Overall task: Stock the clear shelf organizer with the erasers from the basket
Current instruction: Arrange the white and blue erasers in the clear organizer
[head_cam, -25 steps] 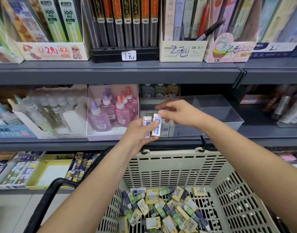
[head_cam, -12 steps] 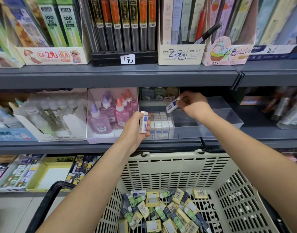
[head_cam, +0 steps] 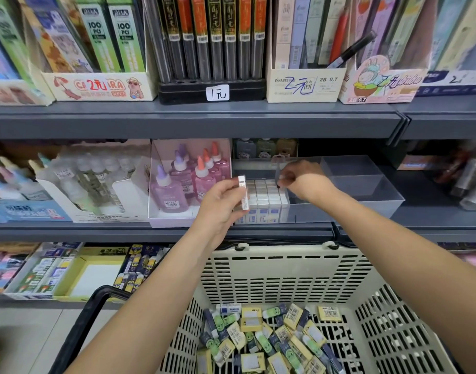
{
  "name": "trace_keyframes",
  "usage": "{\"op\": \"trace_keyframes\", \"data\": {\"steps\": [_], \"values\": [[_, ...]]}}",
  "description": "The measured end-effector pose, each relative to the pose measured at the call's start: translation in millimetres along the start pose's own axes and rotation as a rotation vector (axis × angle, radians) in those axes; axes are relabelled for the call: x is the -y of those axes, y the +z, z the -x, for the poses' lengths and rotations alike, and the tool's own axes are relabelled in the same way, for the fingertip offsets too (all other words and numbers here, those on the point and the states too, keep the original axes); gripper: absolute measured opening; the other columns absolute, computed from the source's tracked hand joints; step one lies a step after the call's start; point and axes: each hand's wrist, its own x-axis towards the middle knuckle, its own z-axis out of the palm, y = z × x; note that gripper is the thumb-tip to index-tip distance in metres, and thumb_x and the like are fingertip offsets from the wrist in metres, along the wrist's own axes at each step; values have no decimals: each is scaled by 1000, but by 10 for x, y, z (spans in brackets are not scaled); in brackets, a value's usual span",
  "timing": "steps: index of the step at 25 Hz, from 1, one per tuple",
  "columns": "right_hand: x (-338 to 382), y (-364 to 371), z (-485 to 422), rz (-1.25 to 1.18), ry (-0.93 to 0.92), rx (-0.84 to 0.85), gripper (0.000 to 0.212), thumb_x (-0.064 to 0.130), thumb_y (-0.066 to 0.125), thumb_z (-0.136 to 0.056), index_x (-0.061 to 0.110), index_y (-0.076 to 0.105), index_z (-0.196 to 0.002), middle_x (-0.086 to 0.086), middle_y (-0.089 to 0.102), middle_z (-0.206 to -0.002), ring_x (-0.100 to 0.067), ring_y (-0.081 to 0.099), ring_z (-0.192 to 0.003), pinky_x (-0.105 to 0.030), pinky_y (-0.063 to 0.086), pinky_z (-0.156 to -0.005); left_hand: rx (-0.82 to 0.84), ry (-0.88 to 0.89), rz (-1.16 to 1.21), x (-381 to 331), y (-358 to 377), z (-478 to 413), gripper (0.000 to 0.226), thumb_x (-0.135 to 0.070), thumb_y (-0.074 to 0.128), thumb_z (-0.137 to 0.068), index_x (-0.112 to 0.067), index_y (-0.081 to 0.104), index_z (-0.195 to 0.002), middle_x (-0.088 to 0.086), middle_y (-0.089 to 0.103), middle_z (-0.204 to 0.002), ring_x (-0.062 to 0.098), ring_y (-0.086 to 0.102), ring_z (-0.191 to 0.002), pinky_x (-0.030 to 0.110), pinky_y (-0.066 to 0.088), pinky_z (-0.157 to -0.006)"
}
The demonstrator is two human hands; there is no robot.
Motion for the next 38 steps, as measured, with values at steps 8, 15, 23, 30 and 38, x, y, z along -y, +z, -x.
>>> {"op": "trace_keyframes", "data": {"steps": [8, 15, 23, 30, 38], "values": [[-56, -35, 191, -192, -82, -96, 22, 21, 52, -92, 17, 68, -108, -3, 67, -109, -20, 60, -95, -21, 41, -78, 24, -5, -4, -25, 28, 66, 19, -10, 49, -95, -20, 65, -92, -1, 69, -85, 11, 63, -82, 22, 56, -66], [197, -95, 409, -504, -301, 34, 12, 25, 65, -86, 16, 70, -93, 8, 66, -69, 2, 56, -53, -13, 46, -52, 91, 15, -96, 3, 150, 94, 17, -10, 49, -95, -16, 65, -95, 3, 66, -86, 12, 62, -80, 21, 53, -64], [280, 13, -59, -523, -71, -181, 9, 20, 62, -86, 21, 67, -94, -6, 72, -98, -22, 66, -92, -32, 51, -88, -193, 191, -553, 133, -341, 62, 13, -11, 57, -90, -16, 61, -101, -11, 59, -87, 5, 55, -81, 23, 50, -79], [534, 345, -444, -54, -240, -2, 18, 27, 50, -91, 22, 64, -99, -2, 66, -111, -23, 59, -97, -28, 42, -77, -149, 238, -781, 417, -337, 14, 32, -20, 59, -89, -19, 56, -120, -12, 58, -96, -5, 53, -70, 20, 44, -76], [436, 422, -414, 27, -288, 175, 37, 33, 30, -100, 23, 53, -127, -5, 54, -134, -25, 53, -115, -33, 41, -88, -195, 339, -899, 508, -357, 6, 28, -31, 58, -87, -25, 61, -114, -13, 61, -101, -11, 52, -72, 10, 38, -68]]}}
